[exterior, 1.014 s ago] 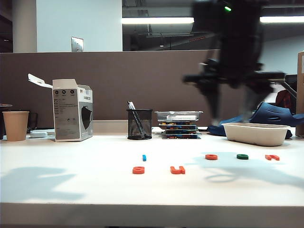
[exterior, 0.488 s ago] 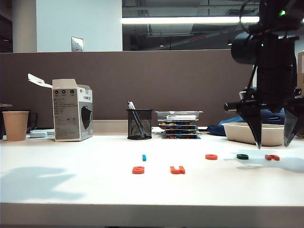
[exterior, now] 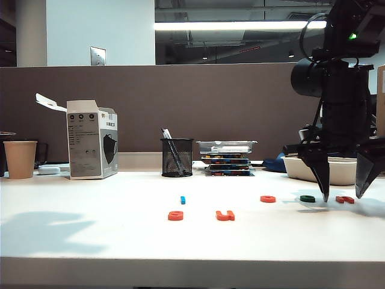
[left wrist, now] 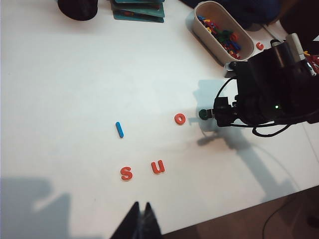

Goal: Select the appropriate letters from the row of letter magnets placed on the table to arrange into the word "sun".

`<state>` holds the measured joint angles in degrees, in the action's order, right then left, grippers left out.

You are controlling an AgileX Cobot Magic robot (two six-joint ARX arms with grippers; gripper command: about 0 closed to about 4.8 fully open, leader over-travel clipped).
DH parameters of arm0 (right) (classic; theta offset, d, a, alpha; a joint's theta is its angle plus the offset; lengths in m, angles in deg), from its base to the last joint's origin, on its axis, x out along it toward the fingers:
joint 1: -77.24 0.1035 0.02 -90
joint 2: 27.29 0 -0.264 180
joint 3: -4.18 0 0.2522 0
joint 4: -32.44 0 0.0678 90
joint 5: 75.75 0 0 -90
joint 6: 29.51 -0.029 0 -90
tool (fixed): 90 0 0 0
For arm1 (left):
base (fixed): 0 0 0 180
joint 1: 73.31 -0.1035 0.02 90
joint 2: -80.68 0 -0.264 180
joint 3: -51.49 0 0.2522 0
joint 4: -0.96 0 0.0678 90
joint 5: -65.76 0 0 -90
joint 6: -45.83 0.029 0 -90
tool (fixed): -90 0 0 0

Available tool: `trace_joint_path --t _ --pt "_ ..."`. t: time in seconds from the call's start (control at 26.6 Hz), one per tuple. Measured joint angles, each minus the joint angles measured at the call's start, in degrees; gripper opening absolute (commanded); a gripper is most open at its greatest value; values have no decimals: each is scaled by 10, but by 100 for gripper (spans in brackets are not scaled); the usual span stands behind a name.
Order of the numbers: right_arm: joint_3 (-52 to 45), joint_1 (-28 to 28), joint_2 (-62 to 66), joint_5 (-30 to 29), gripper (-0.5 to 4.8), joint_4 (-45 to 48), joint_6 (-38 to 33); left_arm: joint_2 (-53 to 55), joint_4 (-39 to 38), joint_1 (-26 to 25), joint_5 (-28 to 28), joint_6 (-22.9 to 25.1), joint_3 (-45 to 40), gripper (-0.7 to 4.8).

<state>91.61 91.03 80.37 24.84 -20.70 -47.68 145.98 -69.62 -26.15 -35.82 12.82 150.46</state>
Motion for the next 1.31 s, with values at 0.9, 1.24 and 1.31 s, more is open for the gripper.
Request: trace_joint_path --t 0.9,1.24,1.31 --pt "-1 -20 -1 -47 201 -7 0 0 -3 0 0 0 0 -4" --pt "-1 -49 -1 -77 198 -12 4 0 -3 0 0 0 0 -4" --pt "-1 -52 -2 -77 198 -16 5 0 -3 0 0 0 0 -4"
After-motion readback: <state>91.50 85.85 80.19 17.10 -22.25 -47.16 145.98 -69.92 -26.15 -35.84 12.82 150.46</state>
